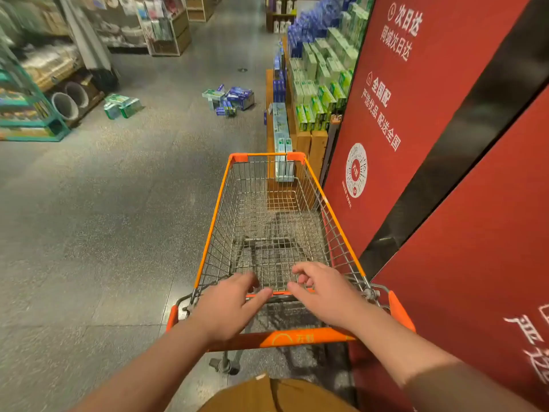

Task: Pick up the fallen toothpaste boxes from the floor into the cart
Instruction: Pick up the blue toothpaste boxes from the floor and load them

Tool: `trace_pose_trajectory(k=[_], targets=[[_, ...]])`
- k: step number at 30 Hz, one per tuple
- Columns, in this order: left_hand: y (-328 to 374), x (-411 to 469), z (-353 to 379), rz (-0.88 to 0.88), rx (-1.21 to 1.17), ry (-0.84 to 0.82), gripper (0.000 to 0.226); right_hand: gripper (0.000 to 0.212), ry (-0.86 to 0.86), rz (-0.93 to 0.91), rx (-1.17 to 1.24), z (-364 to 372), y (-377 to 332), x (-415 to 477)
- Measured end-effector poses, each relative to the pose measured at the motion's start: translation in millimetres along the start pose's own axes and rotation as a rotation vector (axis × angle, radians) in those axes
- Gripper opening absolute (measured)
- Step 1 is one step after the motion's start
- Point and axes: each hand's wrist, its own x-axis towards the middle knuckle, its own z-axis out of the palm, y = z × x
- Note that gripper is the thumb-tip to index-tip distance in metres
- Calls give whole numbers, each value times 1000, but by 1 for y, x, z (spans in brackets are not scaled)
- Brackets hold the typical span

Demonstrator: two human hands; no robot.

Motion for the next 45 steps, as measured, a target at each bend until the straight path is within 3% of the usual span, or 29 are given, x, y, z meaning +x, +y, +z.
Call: trace_pose_trajectory(k=[10, 18, 23, 29, 36, 45], targets=[[0, -1, 30, -36, 19, -211, 58, 52, -176, 47, -197, 7, 38, -11], [2, -13, 52, -137, 169, -292, 66, 74, -301, 91, -351, 16, 67, -27], [9, -13, 51, -136, 262, -319, 82, 89, -222, 75, -611, 24, 67, -36], [11, -14, 47, -171, 337, -371, 91, 78, -178, 74, -579, 25, 64, -39], [4, -19, 44, -174, 312, -428, 98, 81, -231, -5, -604, 25, 52, -35], [-38, -27, 32, -175, 370, -337, 97, 92, -241, -40, -620, 45, 22, -5]])
